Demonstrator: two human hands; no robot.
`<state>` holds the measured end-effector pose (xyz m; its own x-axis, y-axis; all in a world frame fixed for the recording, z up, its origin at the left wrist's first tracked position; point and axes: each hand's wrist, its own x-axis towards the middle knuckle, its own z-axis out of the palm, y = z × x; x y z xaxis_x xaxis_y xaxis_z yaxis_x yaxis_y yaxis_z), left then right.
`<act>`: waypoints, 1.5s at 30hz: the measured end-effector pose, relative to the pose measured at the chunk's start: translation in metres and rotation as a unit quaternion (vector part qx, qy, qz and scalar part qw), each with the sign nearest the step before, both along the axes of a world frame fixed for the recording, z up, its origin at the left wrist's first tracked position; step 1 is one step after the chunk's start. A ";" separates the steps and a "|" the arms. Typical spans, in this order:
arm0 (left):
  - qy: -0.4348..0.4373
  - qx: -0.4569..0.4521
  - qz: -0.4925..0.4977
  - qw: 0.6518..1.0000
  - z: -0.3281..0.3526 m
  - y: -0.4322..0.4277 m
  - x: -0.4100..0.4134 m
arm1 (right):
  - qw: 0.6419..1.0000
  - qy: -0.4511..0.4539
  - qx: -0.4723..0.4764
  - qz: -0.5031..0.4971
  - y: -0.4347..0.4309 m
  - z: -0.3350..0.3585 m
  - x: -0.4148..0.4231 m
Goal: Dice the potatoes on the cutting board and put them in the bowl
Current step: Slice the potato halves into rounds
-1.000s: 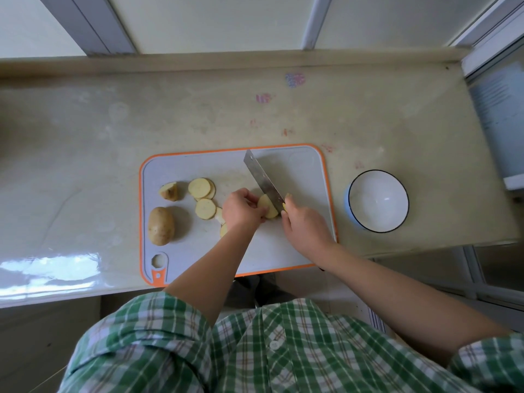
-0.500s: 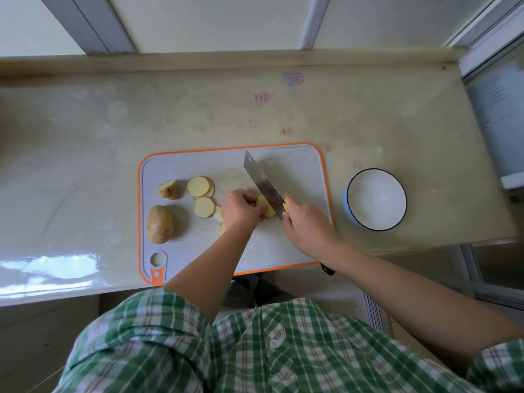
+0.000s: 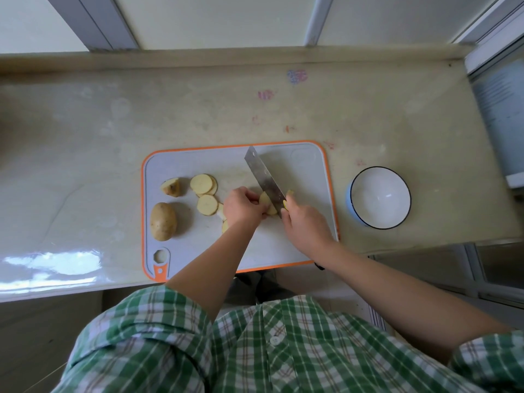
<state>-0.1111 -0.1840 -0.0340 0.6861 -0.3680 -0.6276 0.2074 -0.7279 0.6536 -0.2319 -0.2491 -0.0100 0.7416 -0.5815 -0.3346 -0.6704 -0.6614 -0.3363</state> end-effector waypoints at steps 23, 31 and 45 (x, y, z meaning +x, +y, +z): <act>0.013 -0.022 0.037 0.999 -0.001 0.004 -0.002 | 1.000 0.019 0.014 0.008 0.010 0.002 0.009; 0.004 -0.020 0.027 0.999 -0.002 0.007 -0.003 | 1.000 -0.016 0.017 -0.018 -0.001 0.000 0.003; 0.010 -0.010 0.046 0.999 -0.003 0.005 -0.003 | 1.000 -0.001 0.011 0.022 0.006 0.012 0.001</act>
<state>-0.1143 -0.1790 -0.0365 0.7047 -0.3167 -0.6349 0.2861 -0.6921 0.6627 -0.2310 -0.2432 0.0025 0.7670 -0.5409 -0.3451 -0.6401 -0.6825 -0.3528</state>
